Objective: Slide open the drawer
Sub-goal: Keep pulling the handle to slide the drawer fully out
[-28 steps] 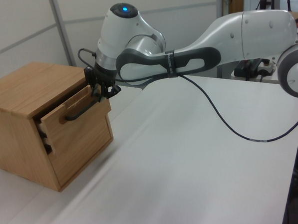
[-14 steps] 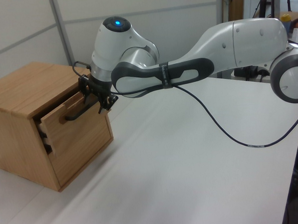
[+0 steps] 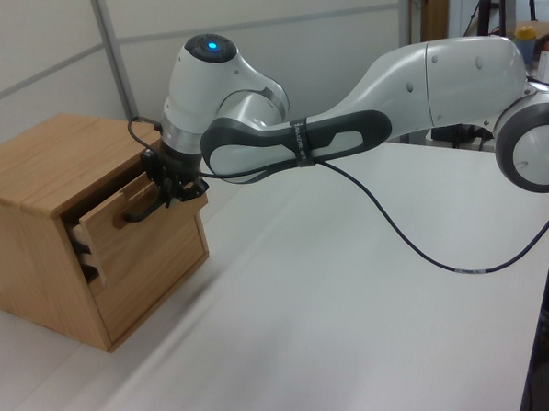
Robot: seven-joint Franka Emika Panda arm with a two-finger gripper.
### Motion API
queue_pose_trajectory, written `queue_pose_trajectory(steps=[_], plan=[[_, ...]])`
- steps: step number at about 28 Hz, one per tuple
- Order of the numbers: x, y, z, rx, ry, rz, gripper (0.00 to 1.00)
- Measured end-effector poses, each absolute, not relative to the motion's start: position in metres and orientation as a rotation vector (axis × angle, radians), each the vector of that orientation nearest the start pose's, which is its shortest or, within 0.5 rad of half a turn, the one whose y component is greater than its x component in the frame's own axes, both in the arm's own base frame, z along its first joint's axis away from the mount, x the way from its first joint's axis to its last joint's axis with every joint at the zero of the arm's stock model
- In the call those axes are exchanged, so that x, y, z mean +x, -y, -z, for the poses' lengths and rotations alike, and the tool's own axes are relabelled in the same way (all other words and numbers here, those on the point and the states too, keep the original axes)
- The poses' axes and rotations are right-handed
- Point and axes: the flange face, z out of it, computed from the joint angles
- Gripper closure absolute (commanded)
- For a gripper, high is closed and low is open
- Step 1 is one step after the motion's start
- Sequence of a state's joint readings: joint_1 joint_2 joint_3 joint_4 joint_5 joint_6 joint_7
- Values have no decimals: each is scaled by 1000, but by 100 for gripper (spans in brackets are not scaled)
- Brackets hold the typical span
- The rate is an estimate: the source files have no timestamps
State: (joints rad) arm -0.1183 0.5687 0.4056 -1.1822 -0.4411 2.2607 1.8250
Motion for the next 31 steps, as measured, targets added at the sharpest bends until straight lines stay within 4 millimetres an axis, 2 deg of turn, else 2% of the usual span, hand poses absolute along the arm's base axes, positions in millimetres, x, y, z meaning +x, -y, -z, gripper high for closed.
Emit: queue_pose_trajectory(steps=[9,15,20,31], plan=[[746,-115,-542,-1989,-1825,614,100],[737,-111,-544,-1973,-1849,564,100],[724,-110,-546,-1975,-1868,538,100],[679,-111,-552,-2013,-1905,521,100]])
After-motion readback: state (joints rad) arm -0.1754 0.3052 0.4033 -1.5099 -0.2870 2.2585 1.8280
